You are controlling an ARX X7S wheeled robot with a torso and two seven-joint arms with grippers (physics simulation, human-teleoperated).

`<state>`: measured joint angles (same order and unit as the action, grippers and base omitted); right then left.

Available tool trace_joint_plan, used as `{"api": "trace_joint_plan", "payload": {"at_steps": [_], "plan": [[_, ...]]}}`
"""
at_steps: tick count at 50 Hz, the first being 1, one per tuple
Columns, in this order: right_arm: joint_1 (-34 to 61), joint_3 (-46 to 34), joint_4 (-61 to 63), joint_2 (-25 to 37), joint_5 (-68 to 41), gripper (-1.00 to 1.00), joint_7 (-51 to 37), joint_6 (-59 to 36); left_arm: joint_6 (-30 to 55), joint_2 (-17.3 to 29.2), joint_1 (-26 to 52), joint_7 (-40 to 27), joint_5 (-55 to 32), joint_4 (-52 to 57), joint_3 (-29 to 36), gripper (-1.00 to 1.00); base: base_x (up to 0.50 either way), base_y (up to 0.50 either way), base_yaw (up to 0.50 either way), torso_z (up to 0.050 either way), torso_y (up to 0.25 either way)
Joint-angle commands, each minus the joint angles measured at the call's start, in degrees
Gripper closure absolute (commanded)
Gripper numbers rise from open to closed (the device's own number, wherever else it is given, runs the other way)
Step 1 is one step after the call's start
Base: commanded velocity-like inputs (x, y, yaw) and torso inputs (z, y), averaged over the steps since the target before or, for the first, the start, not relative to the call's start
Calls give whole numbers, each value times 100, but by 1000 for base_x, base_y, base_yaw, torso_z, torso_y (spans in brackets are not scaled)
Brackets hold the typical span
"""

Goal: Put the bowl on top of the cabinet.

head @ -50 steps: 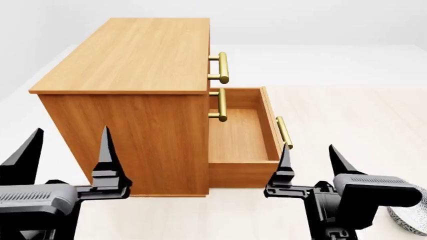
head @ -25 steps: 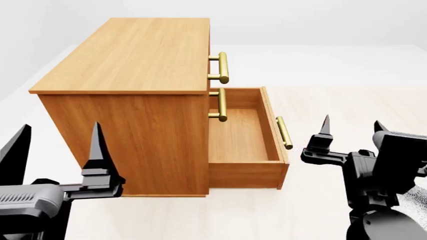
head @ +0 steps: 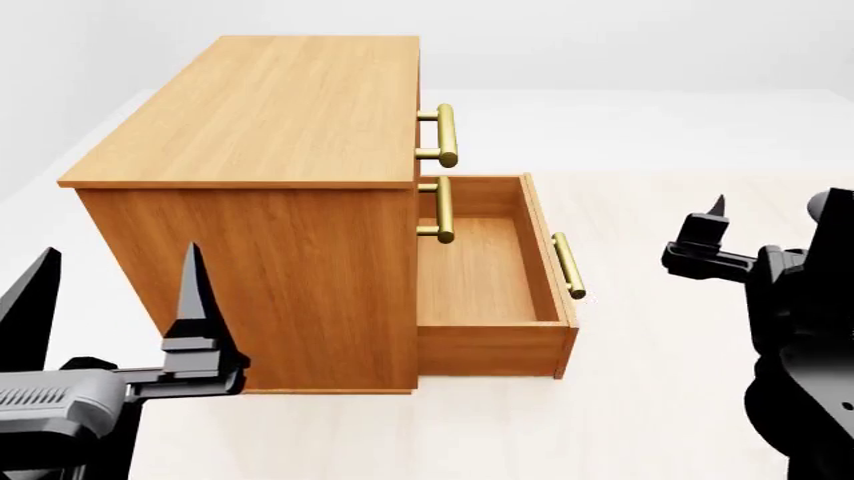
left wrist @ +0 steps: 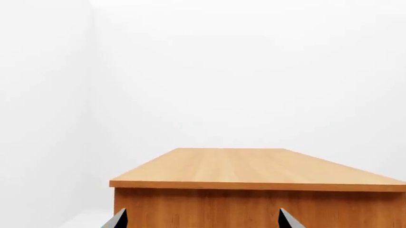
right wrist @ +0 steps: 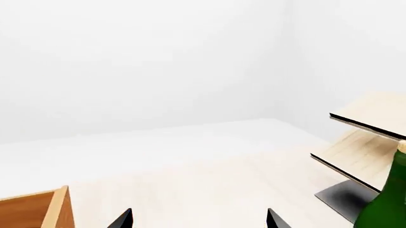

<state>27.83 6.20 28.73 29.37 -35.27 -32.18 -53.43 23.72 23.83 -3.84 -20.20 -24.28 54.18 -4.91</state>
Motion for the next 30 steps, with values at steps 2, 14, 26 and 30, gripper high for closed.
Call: {"api": "trace_joint_plan", "payload": {"at_steps": [2, 14, 26, 30], "plan": [[451, 149, -381, 171, -158, -100, -181, -610, -18, 53, -3, -57, -24, 10, 35, -100, 0, 0, 0, 0, 0], [636, 334, -799, 184, -166, -100, -455, -1008, -51, 96, -6, -101, -21, -3, 86, -100, 0, 0, 0, 0, 0], [704, 464, -1354, 129, -161, -100, -658, -1336, -109, 130, -5, -130, -22, -47, 117, -100, 0, 0, 0, 0, 0], [709, 514, -1422, 115, -177, -100, -708, -1417, -116, 137, 1, -138, -20, -55, 134, -100, 0, 0, 0, 0, 0]]}}
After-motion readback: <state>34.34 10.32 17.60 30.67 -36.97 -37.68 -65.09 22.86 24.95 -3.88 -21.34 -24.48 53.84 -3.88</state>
